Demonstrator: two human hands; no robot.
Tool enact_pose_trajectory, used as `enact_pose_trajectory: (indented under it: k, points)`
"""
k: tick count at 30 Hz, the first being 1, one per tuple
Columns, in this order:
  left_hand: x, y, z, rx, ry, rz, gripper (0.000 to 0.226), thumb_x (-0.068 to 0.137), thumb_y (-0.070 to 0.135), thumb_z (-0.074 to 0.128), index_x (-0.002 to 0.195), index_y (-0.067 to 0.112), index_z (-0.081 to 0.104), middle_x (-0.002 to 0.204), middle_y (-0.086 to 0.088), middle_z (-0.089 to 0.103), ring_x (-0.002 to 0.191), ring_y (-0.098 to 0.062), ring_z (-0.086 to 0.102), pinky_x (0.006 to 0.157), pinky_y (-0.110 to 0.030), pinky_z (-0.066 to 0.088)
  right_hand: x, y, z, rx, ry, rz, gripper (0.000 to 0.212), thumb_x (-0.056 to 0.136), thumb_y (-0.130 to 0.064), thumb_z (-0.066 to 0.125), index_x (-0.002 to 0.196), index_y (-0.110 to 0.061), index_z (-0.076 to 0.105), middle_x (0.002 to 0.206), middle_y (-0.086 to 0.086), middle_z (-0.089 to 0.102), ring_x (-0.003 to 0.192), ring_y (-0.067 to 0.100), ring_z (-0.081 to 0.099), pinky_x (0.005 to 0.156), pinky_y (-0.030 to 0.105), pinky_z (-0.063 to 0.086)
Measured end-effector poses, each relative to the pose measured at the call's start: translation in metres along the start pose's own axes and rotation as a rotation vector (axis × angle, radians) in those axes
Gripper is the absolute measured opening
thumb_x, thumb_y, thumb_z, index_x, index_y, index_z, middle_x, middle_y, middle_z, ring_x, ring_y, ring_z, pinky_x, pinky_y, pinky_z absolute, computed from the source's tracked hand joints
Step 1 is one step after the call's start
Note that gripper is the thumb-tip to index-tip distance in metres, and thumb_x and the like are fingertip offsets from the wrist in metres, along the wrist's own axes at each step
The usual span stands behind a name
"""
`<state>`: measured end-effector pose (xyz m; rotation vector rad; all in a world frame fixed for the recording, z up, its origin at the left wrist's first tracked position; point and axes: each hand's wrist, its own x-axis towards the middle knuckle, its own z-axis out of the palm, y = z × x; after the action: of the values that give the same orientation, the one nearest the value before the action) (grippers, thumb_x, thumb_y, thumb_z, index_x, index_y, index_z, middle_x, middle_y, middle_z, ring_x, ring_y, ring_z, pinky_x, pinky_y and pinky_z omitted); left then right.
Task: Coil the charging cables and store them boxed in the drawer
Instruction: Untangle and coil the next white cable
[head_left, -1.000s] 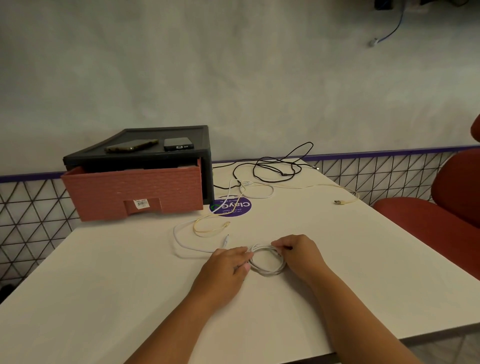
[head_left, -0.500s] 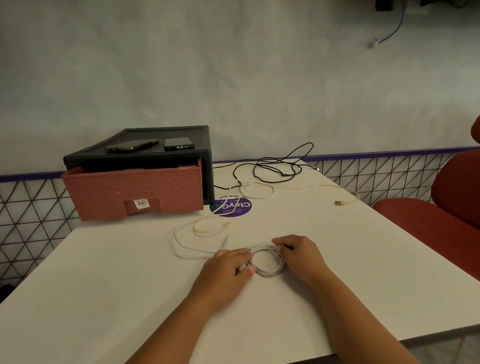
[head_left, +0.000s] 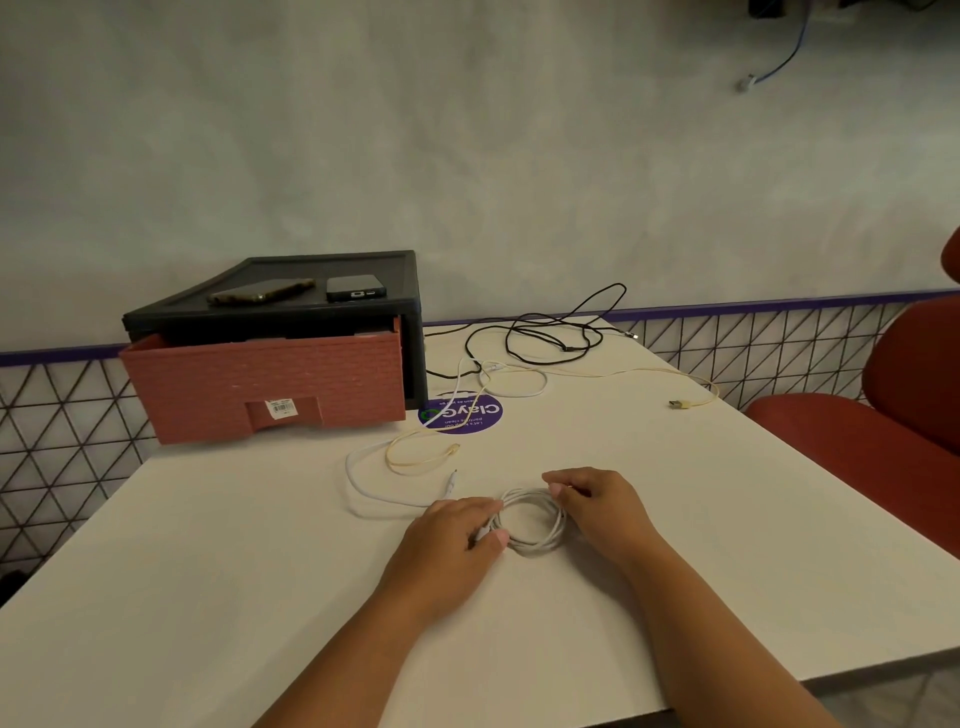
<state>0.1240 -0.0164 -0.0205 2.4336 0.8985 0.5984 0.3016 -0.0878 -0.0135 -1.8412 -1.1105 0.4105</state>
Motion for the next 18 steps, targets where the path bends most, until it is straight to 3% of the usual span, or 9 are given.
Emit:
enact_pose_trajectory:
  k: [3, 5, 9, 14, 18]
  points:
    - [0.002, 0.002, 0.001, 0.020, 0.005, -0.004, 0.040, 0.094, 0.037, 0.048, 0.134, 0.032, 0.049, 0.134, 0.020, 0.051, 0.127, -0.004, 0.034, 0.101, -0.016, 0.026, 0.000, -0.001, 0.001, -0.089, -0.011, -0.027, 0.024, 0.087, -0.004, 0.055, 0.098, -0.018, 0.071, 0.093, -0.008, 0.063, 0.074, 0.003, 0.055, 0.060, 0.001, 0.036]
    - [0.005, 0.004, 0.003, -0.006, 0.023, -0.054, 0.036, 0.093, 0.038, 0.049, 0.129, 0.033, 0.054, 0.128, 0.019, 0.055, 0.124, -0.007, 0.039, 0.101, -0.019, 0.030, -0.001, -0.004, 0.001, -0.128, -0.013, -0.052, 0.024, 0.084, 0.000, 0.054, 0.083, -0.018, 0.069, 0.083, -0.007, 0.062, 0.066, 0.001, 0.053, 0.056, 0.003, 0.037]
    - [0.019, 0.010, 0.007, -0.144, 0.020, -0.201, 0.012, 0.087, 0.034, 0.056, 0.098, 0.038, 0.060, 0.092, 0.018, 0.059, 0.100, -0.020, 0.056, 0.091, -0.037, 0.048, -0.003, -0.009, 0.002, -0.175, -0.028, -0.082, 0.027, 0.081, 0.004, 0.052, 0.071, -0.019, 0.062, 0.070, -0.010, 0.057, 0.058, 0.001, 0.047, 0.054, 0.007, 0.037]
    - [0.038, 0.018, 0.017, -0.036, -0.038, -0.199, 0.031, 0.092, 0.025, 0.051, 0.123, 0.031, 0.052, 0.121, 0.006, 0.059, 0.114, -0.017, 0.052, 0.098, -0.030, 0.039, -0.004, -0.009, 0.001, -0.200, -0.060, -0.121, 0.032, 0.079, 0.006, 0.048, 0.070, -0.021, 0.062, 0.075, -0.007, 0.060, 0.062, 0.001, 0.048, 0.059, 0.008, 0.038]
    - [0.044, 0.018, 0.024, 0.035, -0.050, -0.195, 0.026, 0.095, 0.026, 0.044, 0.117, 0.029, 0.058, 0.119, 0.007, 0.062, 0.114, -0.015, 0.051, 0.101, -0.035, 0.036, -0.003, -0.006, 0.004, -0.210, -0.081, -0.147, 0.026, 0.083, 0.002, 0.051, 0.079, -0.018, 0.068, 0.082, -0.002, 0.063, 0.074, 0.011, 0.055, 0.063, 0.012, 0.038]
